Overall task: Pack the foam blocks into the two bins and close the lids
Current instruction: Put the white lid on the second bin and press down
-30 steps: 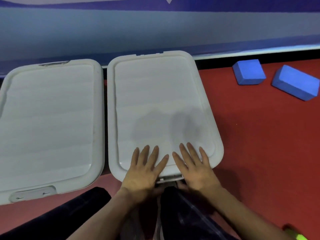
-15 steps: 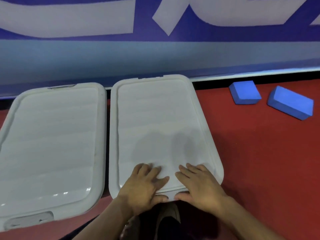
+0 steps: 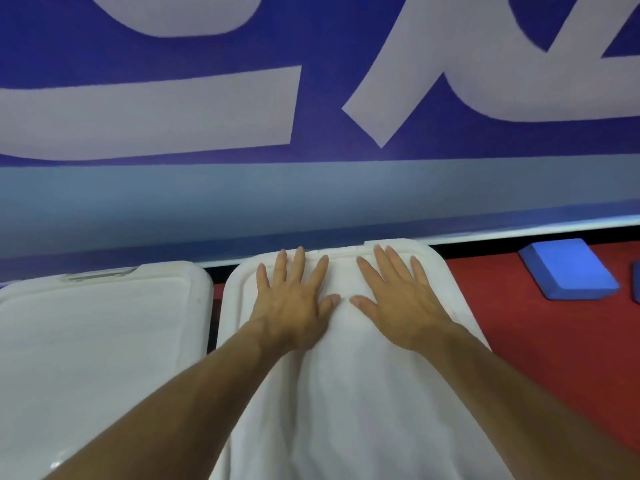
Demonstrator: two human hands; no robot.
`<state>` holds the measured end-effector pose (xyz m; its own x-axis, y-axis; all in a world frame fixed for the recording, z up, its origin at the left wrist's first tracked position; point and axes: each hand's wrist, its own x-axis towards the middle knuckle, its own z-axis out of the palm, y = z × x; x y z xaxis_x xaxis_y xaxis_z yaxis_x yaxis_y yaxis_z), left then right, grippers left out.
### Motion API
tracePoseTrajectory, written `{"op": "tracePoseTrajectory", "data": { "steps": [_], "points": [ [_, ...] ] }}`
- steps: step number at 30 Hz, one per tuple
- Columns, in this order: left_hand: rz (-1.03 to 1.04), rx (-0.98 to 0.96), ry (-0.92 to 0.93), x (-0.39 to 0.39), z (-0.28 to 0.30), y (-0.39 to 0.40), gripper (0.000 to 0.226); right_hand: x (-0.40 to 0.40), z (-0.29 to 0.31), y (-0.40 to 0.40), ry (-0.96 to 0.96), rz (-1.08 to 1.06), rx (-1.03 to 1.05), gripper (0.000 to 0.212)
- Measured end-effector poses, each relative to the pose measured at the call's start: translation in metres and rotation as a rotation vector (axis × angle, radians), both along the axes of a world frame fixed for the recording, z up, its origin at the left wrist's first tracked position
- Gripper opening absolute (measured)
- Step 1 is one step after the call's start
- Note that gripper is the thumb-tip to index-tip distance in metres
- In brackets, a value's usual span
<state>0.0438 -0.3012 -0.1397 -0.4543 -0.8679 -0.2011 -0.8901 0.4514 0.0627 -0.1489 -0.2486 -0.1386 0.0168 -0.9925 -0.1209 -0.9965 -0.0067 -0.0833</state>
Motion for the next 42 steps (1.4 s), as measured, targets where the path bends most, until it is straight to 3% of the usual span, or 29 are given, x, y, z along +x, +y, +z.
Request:
{"op": "tracePoseTrajectory", "data": {
  "steps": [5,10,16,18,21,25,29,33,39,42],
  "points": [
    [0.016,-0.089,0.025,-0.020,-0.004,-0.064,0.067,-0.004,-0.009,-0.083,-0.047,-0.074,-0.082,0.061],
    [-0.059,0.261,-0.064,-0.021,-0.006,-0.116,0.095,-0.008,-0.018,-0.116,-0.008,0.055,-0.039,0.053],
    [0.060,0.364,0.081,-0.022,-0.011,-0.126,0.120,-0.011,-0.018,-0.131,-0.076,0.011,0.192,0.080],
    [0.048,0.291,0.169,-0.022,-0.011,-0.121,0.114,-0.011,-0.018,-0.128,-0.103,0.013,0.095,0.076],
    [-0.031,0.099,0.298,-0.020,-0.015,-0.110,0.073,-0.011,-0.020,-0.120,-0.099,0.094,-0.090,0.062],
    [-0.105,-0.033,0.324,-0.019,-0.018,-0.100,0.050,-0.008,-0.028,-0.113,-0.104,0.107,-0.129,0.057],
    [-0.160,-0.164,0.287,-0.020,-0.029,-0.088,0.065,0.007,-0.037,-0.096,-0.104,0.068,-0.242,0.055],
    [-0.056,-0.185,0.116,-0.017,-0.033,-0.053,0.071,0.016,-0.038,-0.067,-0.083,0.008,-0.222,0.048],
    [-0.031,0.007,-0.021,0.005,-0.028,0.033,0.070,0.033,-0.026,0.017,-0.008,-0.007,-0.058,0.069],
    [0.033,0.073,-0.090,0.014,0.009,0.066,0.072,0.034,0.000,0.059,-0.122,-0.112,0.021,0.060]
  ]
}}
